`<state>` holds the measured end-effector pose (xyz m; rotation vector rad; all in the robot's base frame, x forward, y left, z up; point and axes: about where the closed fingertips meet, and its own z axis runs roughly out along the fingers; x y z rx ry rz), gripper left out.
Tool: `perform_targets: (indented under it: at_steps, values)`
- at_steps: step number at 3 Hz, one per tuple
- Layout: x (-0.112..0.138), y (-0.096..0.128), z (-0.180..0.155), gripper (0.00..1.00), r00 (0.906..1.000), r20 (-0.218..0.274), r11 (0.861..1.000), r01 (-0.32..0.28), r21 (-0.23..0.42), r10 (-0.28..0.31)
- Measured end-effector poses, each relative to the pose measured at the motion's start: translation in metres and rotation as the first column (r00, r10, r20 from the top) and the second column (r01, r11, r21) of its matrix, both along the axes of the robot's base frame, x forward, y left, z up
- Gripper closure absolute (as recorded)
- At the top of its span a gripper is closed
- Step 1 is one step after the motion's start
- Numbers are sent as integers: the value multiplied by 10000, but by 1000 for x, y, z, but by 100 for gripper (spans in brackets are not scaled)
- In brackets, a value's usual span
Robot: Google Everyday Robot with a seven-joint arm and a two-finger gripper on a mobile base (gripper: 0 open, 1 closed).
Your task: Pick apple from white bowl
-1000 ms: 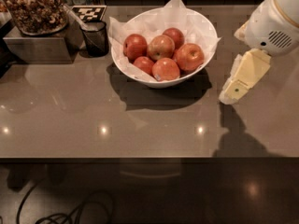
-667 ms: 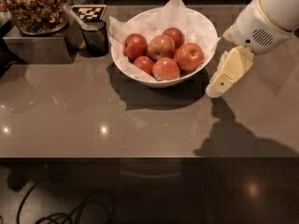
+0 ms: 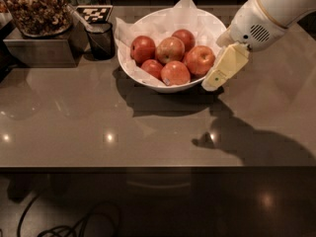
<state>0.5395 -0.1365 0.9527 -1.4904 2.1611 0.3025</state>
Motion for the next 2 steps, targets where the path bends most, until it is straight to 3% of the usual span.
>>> perform_targets:
  at_steps: [1, 2]
  values:
    - [0, 0, 0, 38, 10000, 1, 10000, -2, 0, 2]
    - [1, 1, 0, 40, 10000, 8, 10000, -31, -7, 31]
